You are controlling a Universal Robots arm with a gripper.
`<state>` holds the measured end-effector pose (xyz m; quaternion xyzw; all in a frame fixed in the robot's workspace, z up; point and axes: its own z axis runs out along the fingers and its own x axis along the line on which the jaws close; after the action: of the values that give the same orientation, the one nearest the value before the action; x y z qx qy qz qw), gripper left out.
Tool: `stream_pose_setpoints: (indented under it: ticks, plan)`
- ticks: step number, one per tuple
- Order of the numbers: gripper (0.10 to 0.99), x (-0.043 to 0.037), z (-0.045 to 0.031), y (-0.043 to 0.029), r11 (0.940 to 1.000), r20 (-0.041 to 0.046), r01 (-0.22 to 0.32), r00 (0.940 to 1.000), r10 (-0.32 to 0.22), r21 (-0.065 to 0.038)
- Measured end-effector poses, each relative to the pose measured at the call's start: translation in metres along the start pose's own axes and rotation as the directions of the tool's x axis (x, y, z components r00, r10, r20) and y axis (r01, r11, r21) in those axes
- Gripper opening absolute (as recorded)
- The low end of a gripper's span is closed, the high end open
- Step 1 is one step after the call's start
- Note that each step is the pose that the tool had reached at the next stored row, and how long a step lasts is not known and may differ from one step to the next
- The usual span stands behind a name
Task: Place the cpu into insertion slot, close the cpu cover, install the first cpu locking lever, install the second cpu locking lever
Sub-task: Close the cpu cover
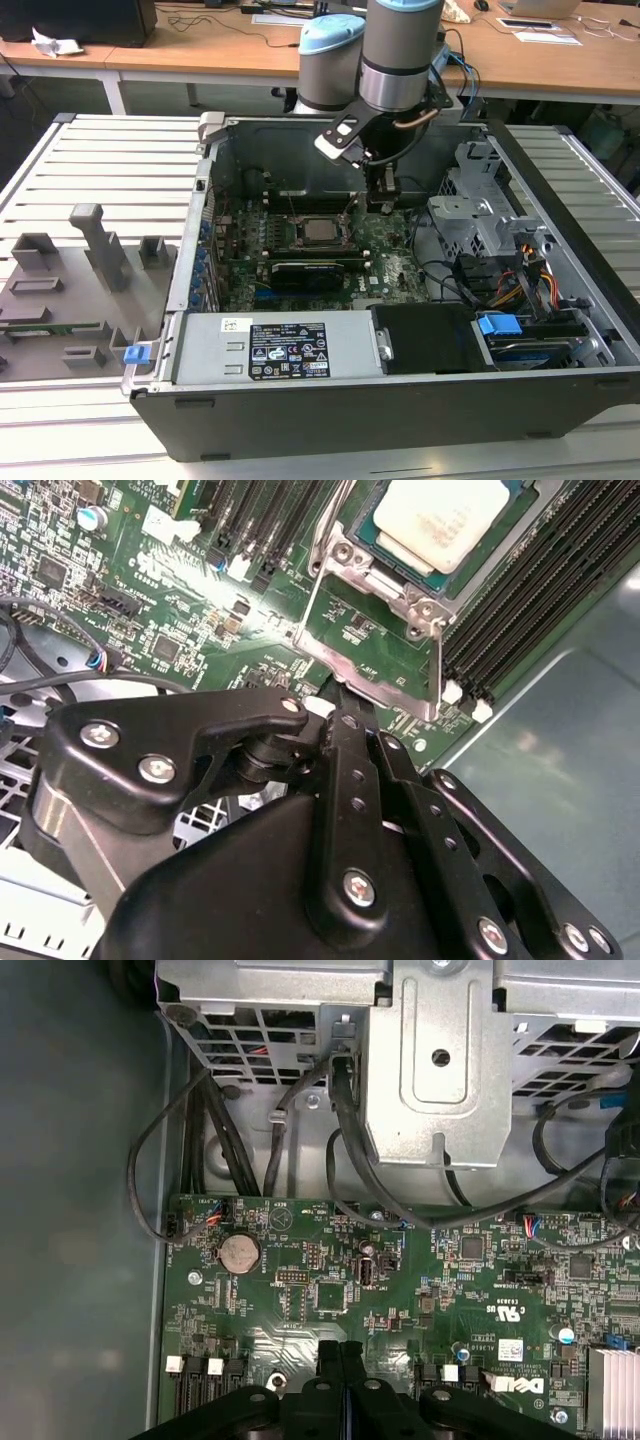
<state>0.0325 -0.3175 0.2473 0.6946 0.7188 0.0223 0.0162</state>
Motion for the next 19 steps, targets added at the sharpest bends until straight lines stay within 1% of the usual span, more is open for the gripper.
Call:
stream_pose_setpoints:
  ticks: [13, 19]
  plan:
    - [0.106, 0.0002, -0.0004, -0.0068, 1.0000, 0.0001, 0.000, 1.0000, 0.000, 0.000]
    - [0.106, 0.0004, -0.0006, -0.0114, 1.0000, 0.0001, 0.000, 1.0000, 0.000, 0.000]
